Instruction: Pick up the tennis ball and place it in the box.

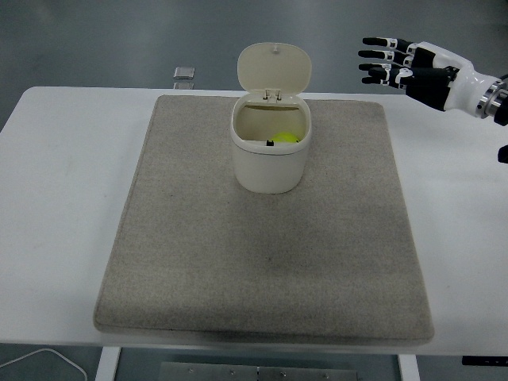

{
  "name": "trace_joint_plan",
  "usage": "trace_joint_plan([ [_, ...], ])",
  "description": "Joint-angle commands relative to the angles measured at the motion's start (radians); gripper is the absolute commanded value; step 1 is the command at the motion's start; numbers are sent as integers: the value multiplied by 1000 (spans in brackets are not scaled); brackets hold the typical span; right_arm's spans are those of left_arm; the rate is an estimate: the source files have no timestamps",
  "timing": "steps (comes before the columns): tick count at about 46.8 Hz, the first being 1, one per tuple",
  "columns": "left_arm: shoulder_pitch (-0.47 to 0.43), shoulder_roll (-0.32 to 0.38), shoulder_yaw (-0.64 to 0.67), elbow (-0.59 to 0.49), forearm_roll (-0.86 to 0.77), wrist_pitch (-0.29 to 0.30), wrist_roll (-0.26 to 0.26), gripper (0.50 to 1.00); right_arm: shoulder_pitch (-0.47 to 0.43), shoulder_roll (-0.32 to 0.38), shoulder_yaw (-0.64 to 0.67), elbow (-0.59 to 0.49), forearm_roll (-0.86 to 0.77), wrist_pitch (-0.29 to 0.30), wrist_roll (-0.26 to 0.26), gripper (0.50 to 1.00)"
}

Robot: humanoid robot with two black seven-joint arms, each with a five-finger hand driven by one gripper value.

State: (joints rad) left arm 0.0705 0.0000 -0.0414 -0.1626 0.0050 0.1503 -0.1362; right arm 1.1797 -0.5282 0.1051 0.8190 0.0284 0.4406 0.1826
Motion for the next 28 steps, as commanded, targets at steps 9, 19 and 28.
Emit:
trace_joint_plan([
  [9, 0, 0, 0, 0, 0, 0, 1, 996, -26, 40, 4, -29, 223, -85, -5, 858],
  [19, 0, 0, 0, 0, 0, 0, 1, 996, -41, 65, 24, -70, 364, -121, -11, 858],
  [28, 0, 0, 0, 0, 0, 0, 0, 996, -81, 102, 71, -101, 366, -142, -31, 860],
])
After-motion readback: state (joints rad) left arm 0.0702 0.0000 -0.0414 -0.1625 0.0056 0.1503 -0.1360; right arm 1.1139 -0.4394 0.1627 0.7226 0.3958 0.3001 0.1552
